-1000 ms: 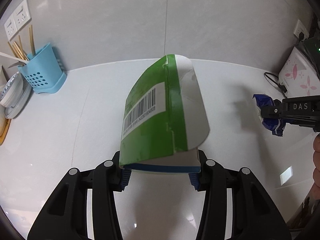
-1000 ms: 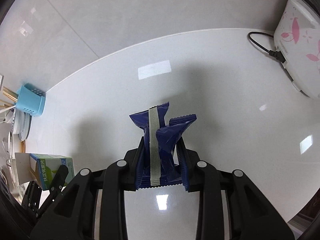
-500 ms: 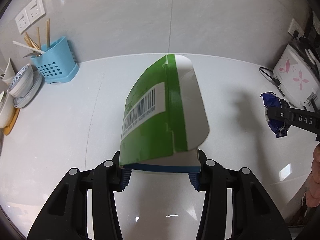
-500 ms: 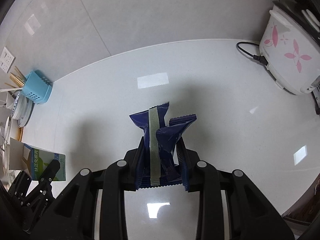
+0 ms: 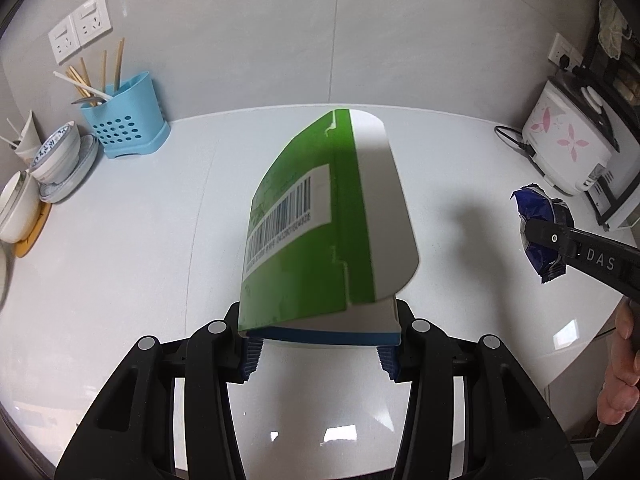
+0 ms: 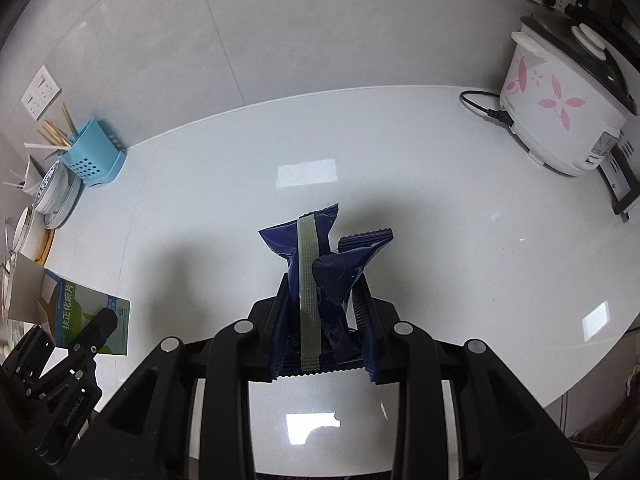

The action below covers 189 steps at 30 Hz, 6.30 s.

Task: Collect trash

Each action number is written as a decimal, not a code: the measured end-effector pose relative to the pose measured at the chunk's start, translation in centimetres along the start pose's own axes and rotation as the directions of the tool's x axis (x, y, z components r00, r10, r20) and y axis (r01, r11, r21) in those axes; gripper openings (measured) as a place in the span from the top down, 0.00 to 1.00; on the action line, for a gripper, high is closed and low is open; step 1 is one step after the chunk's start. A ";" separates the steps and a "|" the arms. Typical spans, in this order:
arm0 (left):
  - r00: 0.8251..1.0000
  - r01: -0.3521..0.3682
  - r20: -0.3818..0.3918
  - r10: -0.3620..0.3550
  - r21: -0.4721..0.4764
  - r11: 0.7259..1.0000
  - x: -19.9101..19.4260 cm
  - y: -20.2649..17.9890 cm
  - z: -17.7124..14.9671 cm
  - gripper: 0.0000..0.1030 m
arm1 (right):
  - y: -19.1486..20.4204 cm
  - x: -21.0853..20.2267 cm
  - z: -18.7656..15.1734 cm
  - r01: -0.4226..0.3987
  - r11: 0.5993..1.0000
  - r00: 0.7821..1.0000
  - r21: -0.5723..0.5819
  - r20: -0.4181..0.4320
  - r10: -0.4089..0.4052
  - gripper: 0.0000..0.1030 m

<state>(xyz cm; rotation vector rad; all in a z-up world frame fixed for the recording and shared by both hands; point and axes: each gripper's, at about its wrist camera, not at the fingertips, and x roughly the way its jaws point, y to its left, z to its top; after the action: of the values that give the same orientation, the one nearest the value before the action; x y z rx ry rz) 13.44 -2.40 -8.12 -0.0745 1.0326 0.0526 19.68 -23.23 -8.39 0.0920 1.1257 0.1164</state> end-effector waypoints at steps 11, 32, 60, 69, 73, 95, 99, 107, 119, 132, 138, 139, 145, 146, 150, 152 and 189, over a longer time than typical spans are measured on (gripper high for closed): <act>1.000 0.012 -0.001 -0.012 -0.005 1.000 -3.4 1.2 -3.8 0.56 | 1.8 -3.1 -4.4 0.001 0.999 0.999 -0.045 0.049 0.001 0.73; 0.999 0.052 0.007 -0.052 -0.012 0.999 -8.8 4.1 -13.2 0.56 | 5.9 -6.3 -13.9 -0.024 0.991 0.997 -0.131 0.067 0.033 0.73; 0.990 0.094 -0.102 -0.102 -0.087 0.992 -1.9 6.4 -27.9 0.56 | 7.7 1.9 -30.1 -0.142 0.961 0.987 -0.238 -0.111 0.118 0.73; 0.986 0.092 -0.134 -0.105 -0.096 0.991 2.7 6.3 -31.4 0.56 | 7.9 8.9 -34.4 -0.160 0.960 0.973 -0.231 -0.204 0.113 0.72; 0.981 0.076 -0.171 -0.094 -0.111 0.991 4.3 6.5 -33.1 0.56 | 8.0 12.1 -36.3 -0.155 0.964 0.963 -0.216 -0.252 0.098 0.71; 0.951 0.061 -0.297 -0.081 -0.077 0.995 7.8 5.2 -36.1 0.56 | 5.4 14.5 -37.2 -0.125 0.971 0.959 -0.204 -0.276 0.065 0.13; 0.941 0.085 -0.322 -0.101 -0.064 0.994 9.2 4.8 -35.7 0.56 | 3.5 12.9 -35.9 -0.098 0.980 0.972 -0.172 -0.227 0.058 0.07; 0.923 0.146 -0.360 -0.138 -0.005 0.989 11.3 1.4 -35.5 0.56 | 0.1 11.3 -35.2 -0.039 0.990 0.982 -0.136 -0.190 0.013 0.07; 0.931 0.139 -0.342 -0.128 0.008 0.990 10.7 1.3 -33.9 0.25 | -2.0 9.2 -34.1 -0.012 0.995 0.989 -0.102 -0.151 -0.003 0.07; 0.987 0.054 -0.147 -0.069 -0.103 0.993 -4.6 5.1 -26.1 0.06 | 0.3 -4.5 -27.8 0.036 0.991 0.999 -0.131 0.026 -0.032 0.07; 0.993 0.033 -0.107 -0.045 -0.114 0.993 -11.9 5.7 -23.2 0.06 | 1.5 -12.1 -26.1 0.053 0.992 0.997 -0.111 0.068 -0.045 0.07; 0.993 0.036 -0.108 -0.048 -0.115 0.993 -12.7 5.8 -22.8 0.06 | 1.7 -13.1 -26.0 0.045 0.993 0.997 -0.109 0.070 -0.038 0.07; 0.996 0.040 -0.072 -0.044 -0.063 0.997 -17.3 5.1 -22.2 0.06 | 2.7 -17.3 -26.3 0.048 0.993 0.996 -0.109 0.075 -0.040 0.07; 0.997 0.040 -0.066 -0.043 -0.057 0.998 -18.0 5.0 -22.3 0.06 | 2.7 -17.8 -26.5 0.048 0.993 0.997 -0.107 0.073 -0.040 0.07; 0.996 0.037 -0.075 -0.041 -0.059 0.998 -19.2 4.8 -22.8 0.06 | 3.1 -19.0 -27.4 0.036 0.994 0.997 -0.103 0.065 -0.029 0.07; 0.996 0.037 -0.078 -0.041 -0.054 0.998 -19.6 4.7 -23.0 0.06 | 3.2 -19.4 -27.6 0.028 0.995 0.997 -0.097 0.069 -0.021 0.07; 0.993 0.064 -0.095 -0.071 -0.070 0.995 -19.4 4.8 -23.2 0.06 | 4.5 -18.4 -27.9 0.043 0.993 0.999 -0.112 0.037 -0.039 0.07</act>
<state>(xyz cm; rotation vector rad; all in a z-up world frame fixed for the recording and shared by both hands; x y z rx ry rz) -16.74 0.19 -3.46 -0.1747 1.1249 0.0221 -13.54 -20.90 -3.23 -0.0295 1.0831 0.1404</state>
